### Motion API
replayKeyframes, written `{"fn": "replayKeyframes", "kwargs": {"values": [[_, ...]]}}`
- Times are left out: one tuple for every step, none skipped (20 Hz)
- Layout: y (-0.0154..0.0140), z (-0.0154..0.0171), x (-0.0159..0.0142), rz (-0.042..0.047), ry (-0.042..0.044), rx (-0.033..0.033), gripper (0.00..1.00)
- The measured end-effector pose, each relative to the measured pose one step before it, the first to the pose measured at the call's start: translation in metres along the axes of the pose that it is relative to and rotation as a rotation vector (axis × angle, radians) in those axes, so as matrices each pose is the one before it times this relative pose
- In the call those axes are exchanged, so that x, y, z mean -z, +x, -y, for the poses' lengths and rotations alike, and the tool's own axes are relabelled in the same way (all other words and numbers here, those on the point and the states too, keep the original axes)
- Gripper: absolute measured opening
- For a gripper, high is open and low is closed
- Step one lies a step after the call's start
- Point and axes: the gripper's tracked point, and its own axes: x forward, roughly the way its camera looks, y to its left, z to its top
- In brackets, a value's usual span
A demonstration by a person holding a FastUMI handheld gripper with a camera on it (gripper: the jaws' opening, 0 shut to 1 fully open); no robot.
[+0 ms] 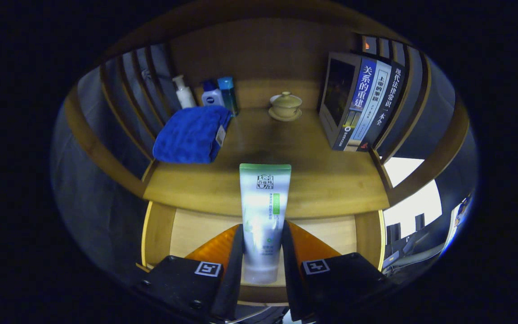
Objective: Pull open the drawer, take out the items inside it, and place them on the countertop above the cabinet.
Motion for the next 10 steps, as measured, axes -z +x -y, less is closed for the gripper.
{"fn": "replayKeyframes", "kwargs": {"values": [[0.00425, 0.00213, -0.00789, 0.00536, 0.00224, 0.00985, 0.52], [0.00581, -0.00065, -0.00669, 0.00425, 0.00225, 0.00101, 0.52], [0.00611, -0.001, -0.00693, -0.00118, 0.007, -0.00559, 0.52], [0.00626, -0.00145, -0.00487, -0.00263, 0.00826, -0.00547, 0.52], [0.00423, -0.00087, -0.0072, 0.00733, 0.00838, -0.00209, 0.52], [0.00887, 0.00036, -0.00538, 0.00511, 0.00026, 0.00434, 0.52], [0.00849, 0.00016, -0.00524, 0.00138, -0.00735, 0.00675, 0.52], [0.00697, 0.00042, -0.00371, 0.00648, -0.00485, 0.00514, 0.52], [0.00721, -0.00116, -0.00287, -0.00154, -0.00643, 0.00015, 0.52], [0.00519, -0.00214, -0.00221, 0.00194, -0.00301, -0.00425, 0.52]]}}
